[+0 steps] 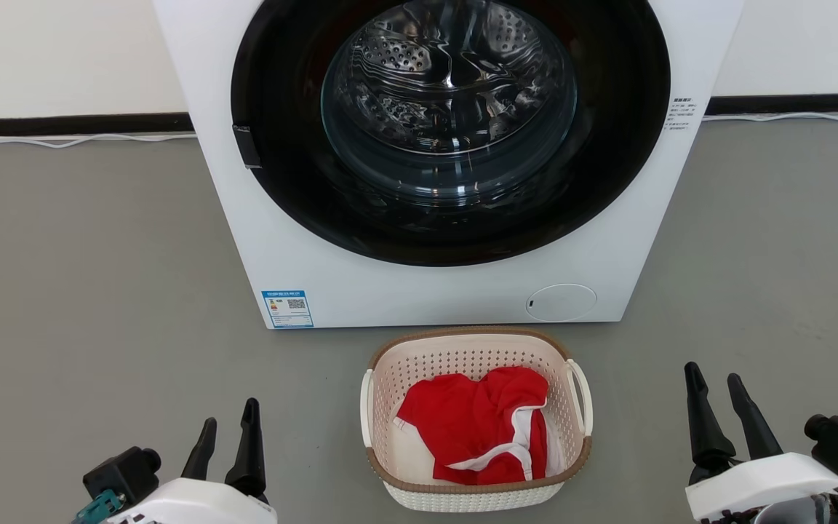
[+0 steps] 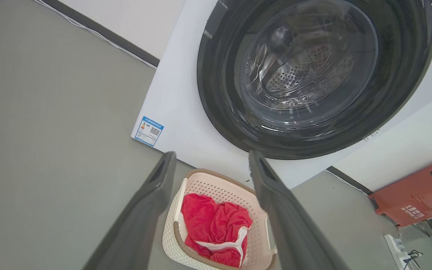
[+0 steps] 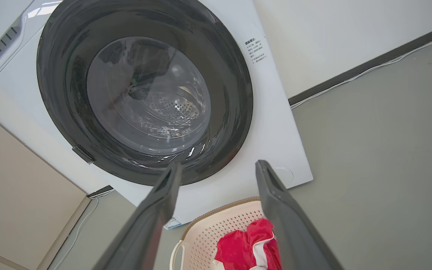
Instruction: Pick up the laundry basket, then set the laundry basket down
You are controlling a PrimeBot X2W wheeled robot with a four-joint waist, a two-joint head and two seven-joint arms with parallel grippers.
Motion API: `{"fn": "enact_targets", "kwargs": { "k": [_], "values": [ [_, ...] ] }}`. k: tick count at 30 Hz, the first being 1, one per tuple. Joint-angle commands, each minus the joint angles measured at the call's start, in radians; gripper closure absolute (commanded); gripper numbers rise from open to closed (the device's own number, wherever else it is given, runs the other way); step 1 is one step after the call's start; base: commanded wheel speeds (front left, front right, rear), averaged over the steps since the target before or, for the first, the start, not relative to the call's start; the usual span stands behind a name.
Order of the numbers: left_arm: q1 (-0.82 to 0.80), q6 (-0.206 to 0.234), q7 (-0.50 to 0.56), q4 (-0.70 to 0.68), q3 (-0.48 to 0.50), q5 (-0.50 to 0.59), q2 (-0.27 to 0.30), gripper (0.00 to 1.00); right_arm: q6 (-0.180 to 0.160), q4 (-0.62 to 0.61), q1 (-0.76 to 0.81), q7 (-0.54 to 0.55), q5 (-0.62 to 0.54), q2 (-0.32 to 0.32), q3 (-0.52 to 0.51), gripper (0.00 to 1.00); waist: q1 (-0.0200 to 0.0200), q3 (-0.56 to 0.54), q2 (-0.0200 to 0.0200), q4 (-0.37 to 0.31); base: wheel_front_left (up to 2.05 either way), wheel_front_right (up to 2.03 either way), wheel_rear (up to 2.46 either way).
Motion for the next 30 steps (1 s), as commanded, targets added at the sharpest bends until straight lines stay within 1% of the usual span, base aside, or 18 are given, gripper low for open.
{"fn": "enact_targets", "kwargs": {
  "k": [1, 18, 30],
  "values": [
    [-0.037, 0.01, -0.014, -0.033, 0.013, 0.04, 0.009, 0.0, 0.005, -0.029, -0.042, -0.022, -0.04, -0.018, 0.019, 0.0, 0.0, 0.0, 0.0, 0.0, 0.0, 0.0, 0.0],
    [-0.04, 0.037, -0.067, -0.039, -0.003, 0.262, 0.012, 0.0, 0.006, -0.02, -0.047, -0.075, -0.266, -0.027, 0.026, 0.0, 0.0, 0.004, 0.0, 0.002, 0.0, 0.0, 0.0],
    [-0.042, 0.056, -0.099, -0.042, -0.014, 0.393, 0.013, 0.0, 0.007, -0.015, -0.051, -0.107, -0.405, -0.032, 0.032, 0.0, 0.0, 0.006, 0.0, -0.002, 0.0, 0.0, 0.0]
  ]
}}
